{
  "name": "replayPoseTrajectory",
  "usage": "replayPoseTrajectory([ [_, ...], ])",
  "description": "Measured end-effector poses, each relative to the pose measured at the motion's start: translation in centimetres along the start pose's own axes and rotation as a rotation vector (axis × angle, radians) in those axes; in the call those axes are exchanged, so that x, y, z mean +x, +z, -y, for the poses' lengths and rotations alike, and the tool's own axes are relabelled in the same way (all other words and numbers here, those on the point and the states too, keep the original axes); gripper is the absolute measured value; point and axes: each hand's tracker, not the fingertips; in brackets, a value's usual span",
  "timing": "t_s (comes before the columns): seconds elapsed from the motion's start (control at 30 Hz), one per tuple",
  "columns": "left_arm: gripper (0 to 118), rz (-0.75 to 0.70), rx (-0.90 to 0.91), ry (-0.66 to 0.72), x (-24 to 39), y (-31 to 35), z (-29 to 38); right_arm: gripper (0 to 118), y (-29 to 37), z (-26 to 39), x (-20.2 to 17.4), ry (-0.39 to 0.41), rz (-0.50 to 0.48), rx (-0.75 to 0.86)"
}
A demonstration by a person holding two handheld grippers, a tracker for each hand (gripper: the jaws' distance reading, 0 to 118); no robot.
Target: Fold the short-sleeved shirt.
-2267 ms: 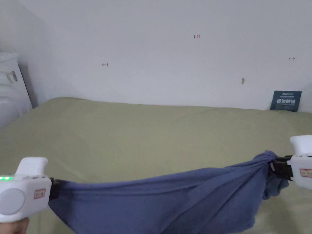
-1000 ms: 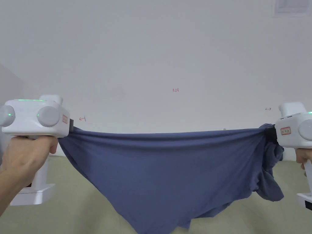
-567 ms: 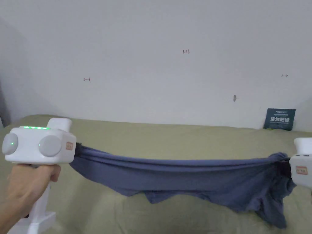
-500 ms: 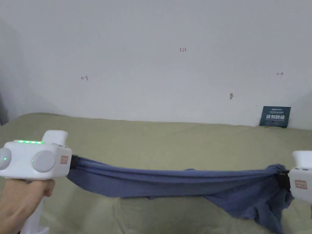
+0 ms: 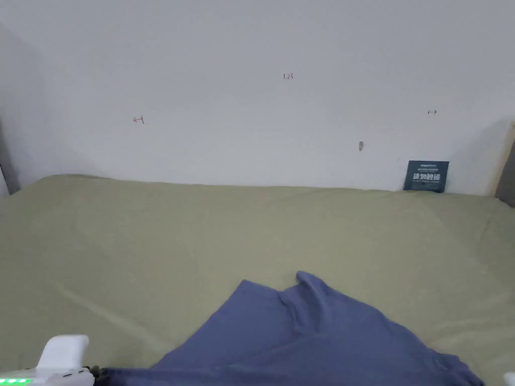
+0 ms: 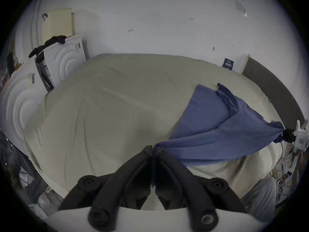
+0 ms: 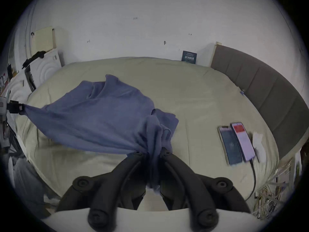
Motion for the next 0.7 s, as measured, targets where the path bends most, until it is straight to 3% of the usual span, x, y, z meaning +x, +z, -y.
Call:
replayPoseTrajectory([
  [0.2,1,0.006,-0.052,-0.007,0.3,-0.9,3.1,17,-0.7,2.0,-0.6,-0.032,0.0,-0.024],
  [0.23,2,0.008,-0.052,0.003,0.3,-1.1,3.2,25,-0.8,2.0,-0.8,-0.034,0.003,-0.024],
  [0.27,8,0.015,-0.05,0.015,0.1,-1.1,3.3,48,-0.8,2.0,-0.8,-0.036,0.006,-0.024],
  [0.3,38,0.0,-0.038,0.027,0.4,-0.8,3.3,93,-0.9,1.9,-0.8,-0.039,0.012,-0.029],
  [0.33,81,0.001,-0.035,0.028,0.2,-0.8,3.2,116,-0.6,1.9,-0.9,-0.042,0.016,-0.032],
  [0.37,115,0.016,-0.034,0.036,0.0,-0.6,3.0,118,0.1,1.9,-1.0,-0.056,0.045,0.047],
  [0.43,115,0.038,0.04,0.061,0.4,1.4,2.0,118,0.7,1.1,-1.5,-0.057,0.043,0.006],
  [0.53,115,0.04,0.133,0.04,2.2,5.0,-0.6,118,3.1,-0.7,-2.5,-0.13,-0.01,0.096],
  [0.63,110,0.074,0.249,0.015,4.9,7.7,-0.6,116,6.7,-2.8,-5.3,-0.089,-0.007,0.234],
  [0.67,96,0.065,0.316,0.018,6.0,9.3,-0.8,105,8.0,-3.2,-6.5,-0.092,-0.014,0.305],
  [0.7,50,0.054,0.381,0.004,7.0,10.4,-0.5,61,9.1,-3.4,-7.4,-0.095,-0.04,0.375],
])
